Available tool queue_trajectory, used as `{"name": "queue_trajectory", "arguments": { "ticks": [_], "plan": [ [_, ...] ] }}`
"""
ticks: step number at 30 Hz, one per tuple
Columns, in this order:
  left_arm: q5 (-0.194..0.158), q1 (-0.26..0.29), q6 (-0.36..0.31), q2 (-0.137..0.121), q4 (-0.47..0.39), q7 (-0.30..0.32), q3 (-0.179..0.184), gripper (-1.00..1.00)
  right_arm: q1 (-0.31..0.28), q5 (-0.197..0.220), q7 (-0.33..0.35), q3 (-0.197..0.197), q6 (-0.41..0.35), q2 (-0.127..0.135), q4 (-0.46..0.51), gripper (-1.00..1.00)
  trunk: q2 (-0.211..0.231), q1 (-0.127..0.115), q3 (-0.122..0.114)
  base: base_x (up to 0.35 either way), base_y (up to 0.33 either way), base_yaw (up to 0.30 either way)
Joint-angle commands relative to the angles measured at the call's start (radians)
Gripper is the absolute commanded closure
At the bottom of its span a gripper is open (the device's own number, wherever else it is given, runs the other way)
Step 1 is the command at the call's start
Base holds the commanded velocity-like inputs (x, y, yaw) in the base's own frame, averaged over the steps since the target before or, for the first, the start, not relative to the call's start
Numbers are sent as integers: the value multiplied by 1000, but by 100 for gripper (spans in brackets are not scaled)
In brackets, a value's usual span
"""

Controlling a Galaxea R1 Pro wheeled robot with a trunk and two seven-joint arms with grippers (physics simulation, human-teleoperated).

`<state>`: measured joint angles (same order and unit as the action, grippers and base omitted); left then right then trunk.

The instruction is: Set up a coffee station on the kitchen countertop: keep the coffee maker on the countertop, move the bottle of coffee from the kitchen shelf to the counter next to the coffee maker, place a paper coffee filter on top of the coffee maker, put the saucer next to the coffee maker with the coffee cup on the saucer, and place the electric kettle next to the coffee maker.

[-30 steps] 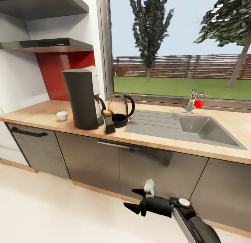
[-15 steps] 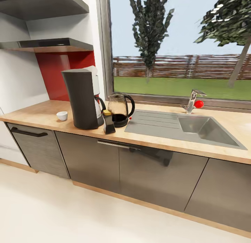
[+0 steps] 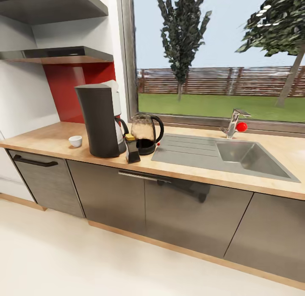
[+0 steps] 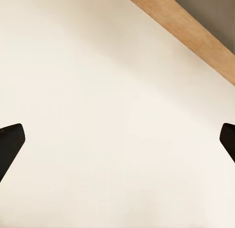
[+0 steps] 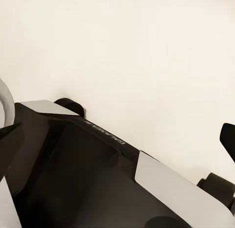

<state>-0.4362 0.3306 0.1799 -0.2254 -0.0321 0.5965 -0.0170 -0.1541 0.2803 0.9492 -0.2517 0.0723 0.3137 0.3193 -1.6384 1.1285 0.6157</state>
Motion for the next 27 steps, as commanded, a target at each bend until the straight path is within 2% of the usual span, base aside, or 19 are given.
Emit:
{"name": "queue_trajectory", "arguments": {
  "ticks": [1,6,23,27],
  "plan": [
    [1,1,4,0,1,3,-1,-100,-1,5,-1,-8,7,1,-1,-100,0,0,1,0,0,0],
    [1,1,4,0,1,1,-1,-100,-1,4,-6,-8,7,1,-2,-100,0,0,1,98,261,87],
    [1,1,4,0,1,1,-1,-100,-1,4,-7,-9,9,1,-2,-100,0,0,1,125,292,256],
    [2,1,4,0,1,2,-1,-100,-1,4,-7,-9,9,1,-2,-100,0,0,1,204,275,151]
  ]
}}
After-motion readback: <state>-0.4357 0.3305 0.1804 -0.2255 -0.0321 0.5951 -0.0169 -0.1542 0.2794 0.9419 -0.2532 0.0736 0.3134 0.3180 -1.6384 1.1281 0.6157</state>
